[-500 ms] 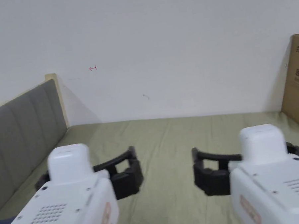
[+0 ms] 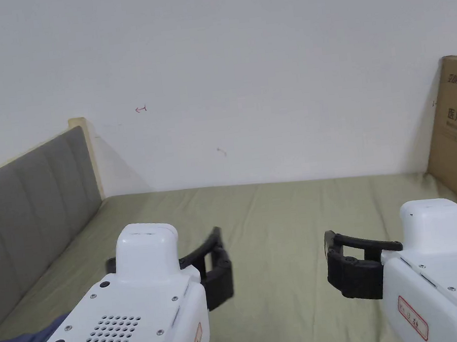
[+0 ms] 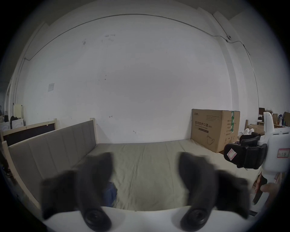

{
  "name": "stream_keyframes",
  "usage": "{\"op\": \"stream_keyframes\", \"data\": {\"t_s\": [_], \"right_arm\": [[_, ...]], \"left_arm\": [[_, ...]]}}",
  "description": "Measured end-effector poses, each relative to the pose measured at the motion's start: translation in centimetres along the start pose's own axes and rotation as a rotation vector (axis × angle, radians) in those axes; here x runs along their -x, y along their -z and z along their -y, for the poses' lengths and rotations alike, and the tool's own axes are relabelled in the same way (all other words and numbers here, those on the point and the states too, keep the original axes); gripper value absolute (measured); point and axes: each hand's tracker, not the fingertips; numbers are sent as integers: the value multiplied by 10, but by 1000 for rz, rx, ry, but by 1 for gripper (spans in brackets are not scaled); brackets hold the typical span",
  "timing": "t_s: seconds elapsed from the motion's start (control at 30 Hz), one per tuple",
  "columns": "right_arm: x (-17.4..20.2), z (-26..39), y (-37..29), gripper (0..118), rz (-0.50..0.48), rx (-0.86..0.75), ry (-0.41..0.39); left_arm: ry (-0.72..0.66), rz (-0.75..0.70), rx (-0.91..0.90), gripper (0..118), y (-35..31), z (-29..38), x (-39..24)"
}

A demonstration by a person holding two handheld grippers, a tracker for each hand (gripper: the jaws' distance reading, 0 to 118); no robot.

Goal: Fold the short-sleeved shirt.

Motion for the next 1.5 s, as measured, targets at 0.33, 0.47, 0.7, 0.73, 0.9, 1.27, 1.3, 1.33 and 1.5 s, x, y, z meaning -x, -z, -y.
{"op": "stream_keyframes", "data": {"t_s": [0.33,0.47,0.7,0.73,0.9,1.27,1.3,1.33,1.5], "right_arm": [[13,-1,-2,0,32,-45,-79],[15,-3,-2,0,6,-51,-78],[25,-4,5,0,-8,-34,-87],[28,-4,5,0,-4,-36,-92],[52,-8,13,0,-103,-40,-92],[173,12,46,0,-523,54,-139],[180,14,49,0,-540,69,-134],[186,15,51,0,-547,81,-135],[196,26,68,0,-563,133,-146]], "left_arm": [[-24,-17,12,0,4,0,0],[-53,-25,25,0,9,-1,8],[-51,-58,22,0,3,-3,21],[-52,-64,18,0,2,-3,23],[-51,-96,18,0,-13,-7,42],[-25,-525,78,0,-86,-2,132],[-34,-543,92,0,-87,-1,137],[-41,-554,102,0,-86,0,141],[-42,-557,208,0,-60,23,162]]}}
